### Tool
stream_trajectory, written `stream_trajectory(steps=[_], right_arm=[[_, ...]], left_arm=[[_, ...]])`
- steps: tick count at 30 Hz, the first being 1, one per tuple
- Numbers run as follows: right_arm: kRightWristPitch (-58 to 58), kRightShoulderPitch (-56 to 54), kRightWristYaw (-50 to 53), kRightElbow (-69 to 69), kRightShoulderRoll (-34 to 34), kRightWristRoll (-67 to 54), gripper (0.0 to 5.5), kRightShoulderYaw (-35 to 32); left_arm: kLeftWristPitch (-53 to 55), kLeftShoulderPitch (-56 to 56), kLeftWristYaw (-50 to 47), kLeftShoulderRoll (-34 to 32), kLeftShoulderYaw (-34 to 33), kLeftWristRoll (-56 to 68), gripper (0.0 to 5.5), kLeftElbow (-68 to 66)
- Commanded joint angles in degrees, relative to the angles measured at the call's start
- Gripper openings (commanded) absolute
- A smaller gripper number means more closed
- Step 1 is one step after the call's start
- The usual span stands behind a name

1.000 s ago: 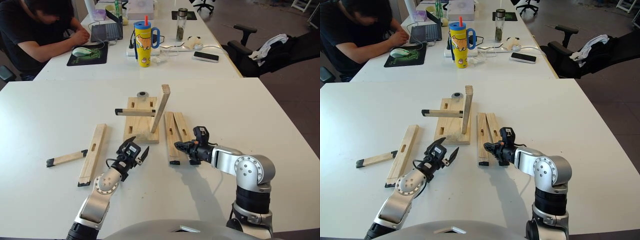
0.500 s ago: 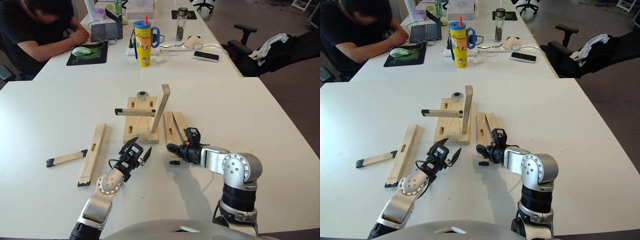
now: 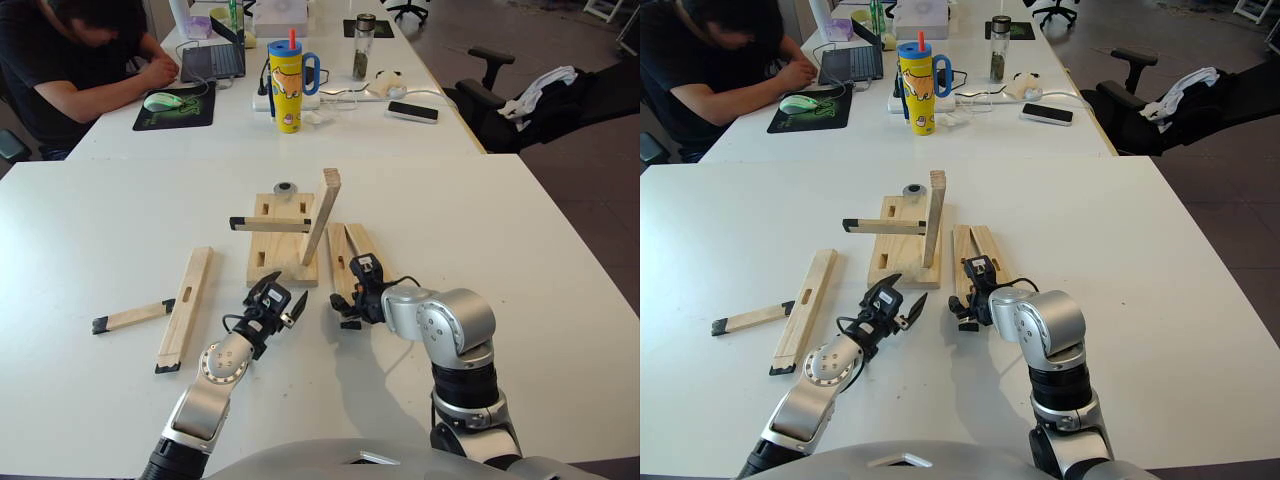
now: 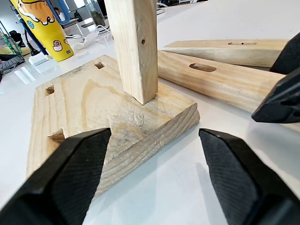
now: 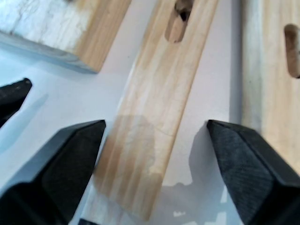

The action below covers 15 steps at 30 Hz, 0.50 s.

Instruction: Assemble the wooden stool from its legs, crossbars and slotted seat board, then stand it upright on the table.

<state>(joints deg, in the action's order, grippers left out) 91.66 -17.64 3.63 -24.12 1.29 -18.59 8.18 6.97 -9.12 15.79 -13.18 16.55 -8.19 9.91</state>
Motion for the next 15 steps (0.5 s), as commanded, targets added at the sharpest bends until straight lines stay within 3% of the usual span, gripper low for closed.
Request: stream_trajectory(steps=[1,8,15], right_arm=[[0.8,-0.9,0.6,0.5,1.8,1.6,3.46,3.0],[0.8,-1.1,1.3,1.5,3.5,3.6,2.33,6.1],[0.1,-3.2,3.1,1.3,-2.4,7.6,2.11,-0.9]], left_arm=[[0.5,0.9,0.3,0.3,0.3,-0.3,3.49,-0.3],[0.4,1.3,1.2,-0.1,0.5,0.0,3.49,-0.5],[0.2,2.1,2.5,-0.6,0.0,0.5,3.49,-1.0]])
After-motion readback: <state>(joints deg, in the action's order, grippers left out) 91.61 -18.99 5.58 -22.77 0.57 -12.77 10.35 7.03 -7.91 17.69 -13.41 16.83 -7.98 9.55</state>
